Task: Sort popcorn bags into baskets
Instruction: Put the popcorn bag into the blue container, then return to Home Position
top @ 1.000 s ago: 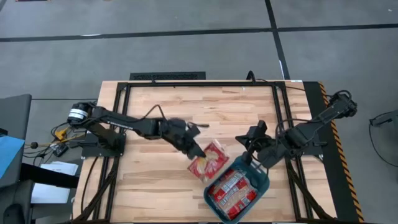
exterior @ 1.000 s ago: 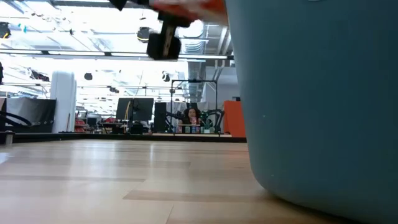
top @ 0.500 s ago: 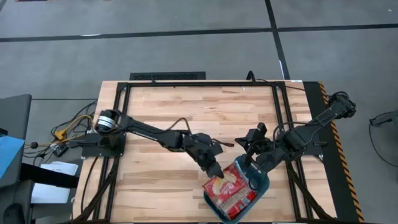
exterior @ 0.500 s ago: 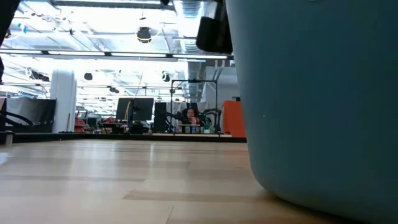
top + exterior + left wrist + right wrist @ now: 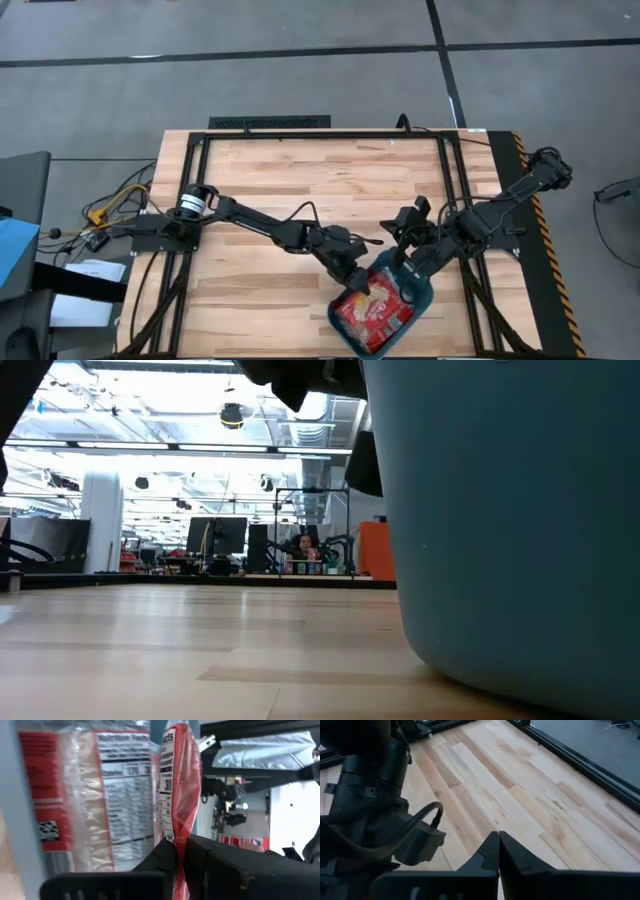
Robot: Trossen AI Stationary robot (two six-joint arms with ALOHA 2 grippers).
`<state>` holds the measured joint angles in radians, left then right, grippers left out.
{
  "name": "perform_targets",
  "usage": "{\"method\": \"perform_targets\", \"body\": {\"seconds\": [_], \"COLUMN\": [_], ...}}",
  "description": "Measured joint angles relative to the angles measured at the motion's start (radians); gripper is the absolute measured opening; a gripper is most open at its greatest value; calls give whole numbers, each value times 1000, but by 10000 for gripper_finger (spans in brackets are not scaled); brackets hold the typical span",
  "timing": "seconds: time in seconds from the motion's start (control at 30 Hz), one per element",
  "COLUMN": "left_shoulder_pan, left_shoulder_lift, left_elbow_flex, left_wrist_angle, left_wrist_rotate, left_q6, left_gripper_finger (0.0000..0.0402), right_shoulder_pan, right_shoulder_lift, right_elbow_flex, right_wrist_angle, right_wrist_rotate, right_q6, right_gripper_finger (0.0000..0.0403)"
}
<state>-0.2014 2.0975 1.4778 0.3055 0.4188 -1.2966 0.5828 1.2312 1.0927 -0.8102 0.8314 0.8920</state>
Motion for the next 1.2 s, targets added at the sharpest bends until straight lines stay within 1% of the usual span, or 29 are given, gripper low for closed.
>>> {"method": "perform_targets", "body": {"seconds": [0.13, 0.3, 0.37, 0.43, 0.53, 0.63, 0.67, 0.77, 0.87, 0.93, 1.03, 1.13, 1.2], "left_shoulder_pan": [-2, -2, -2, 7, 31, 52, 56, 56, 56, 59, 70, 89, 104], "left_shoulder_lift": [0, 0, 0, 0, -21, -61, -74, -88, -93, -118, -191, -268, -315], "left_elbow_flex": [0, 0, 0, 0, 0, 0, 0, 2, 1, 0, 0, 1, 0], "left_wrist_angle": [2, 23, 45, 72, 73, 53, 41, 5, -74, -140, -265, -408, -470], "left_wrist_rotate": [-28, -31, 7, 70, 174, 195, 185, 153, 200, 219, 220, 193, 173], "left_q6": [3, 39, 59, 82, 91, 116, 133, 155, 142, 165, 239, 344, 414], "left_gripper_finger": [37, 95, 117, 134, 147, 146, 145, 139, 132, 124, 105, 85, 73], "right_shoulder_pan": [0, 0, 0, 0, 0, 5, 7, 18, 33, 40, 39, 35, 28], "right_shoulder_lift": [0, 0, 0, 0, 0, 1, 1, 1, 1, 8, 75, 161, 215], "right_elbow_flex": [0, 0, 0, 0, -33, -87, -108, -142, -158, -173, -183, -177, -167], "right_wrist_angle": [-4, -6, -6, -5, 53, 150, 189, 224, 273, 339, 434, 513, 519], "right_wrist_rotate": [0, -1, -1, -2, 5, 1, 2, 1, 2, 3, -2, -55, -96], "right_q6": [0, 0, 0, 10, 46, 34, 27, 33, 47, 43, -1, -64, -87], "right_gripper_finger": [30, 39, 37, 33, 25, 18, 17, 18, 25, 27, 19, 11, 11]}}
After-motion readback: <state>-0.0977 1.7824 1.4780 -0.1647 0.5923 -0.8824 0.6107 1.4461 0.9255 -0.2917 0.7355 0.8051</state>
